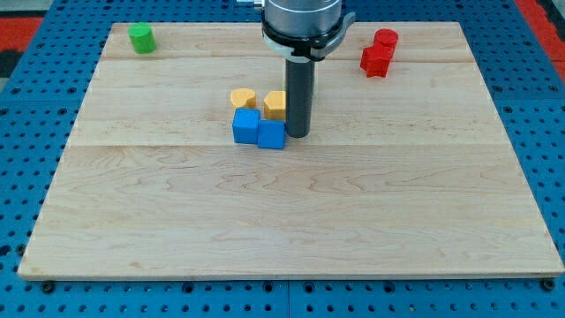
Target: Push the yellow hexagon into the yellow heart
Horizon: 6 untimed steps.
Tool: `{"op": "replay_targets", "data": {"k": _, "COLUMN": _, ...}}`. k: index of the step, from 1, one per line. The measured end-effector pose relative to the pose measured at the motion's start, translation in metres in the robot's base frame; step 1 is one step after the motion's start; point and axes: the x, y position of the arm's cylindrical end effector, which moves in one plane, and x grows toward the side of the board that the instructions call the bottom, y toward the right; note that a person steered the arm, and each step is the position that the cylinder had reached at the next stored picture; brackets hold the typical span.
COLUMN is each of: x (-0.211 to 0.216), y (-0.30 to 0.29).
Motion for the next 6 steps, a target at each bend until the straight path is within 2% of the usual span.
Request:
{"op": "replay_targets", "data": {"k": 2, "x": -0.006, "y": -0.096}}
{"op": "replay_targets", "data": {"k": 3, "x": -0.007, "y": -0.091}}
{"op": "replay_targets", "data": {"k": 4, "x": -0.007, "y": -0.051}}
{"op": "replay_targets", "data": {"k": 5, "x": -0.007, "y": 0.015}}
{"op": "replay_targets", "data": {"k": 6, "x": -0.006, "y": 0.041}}
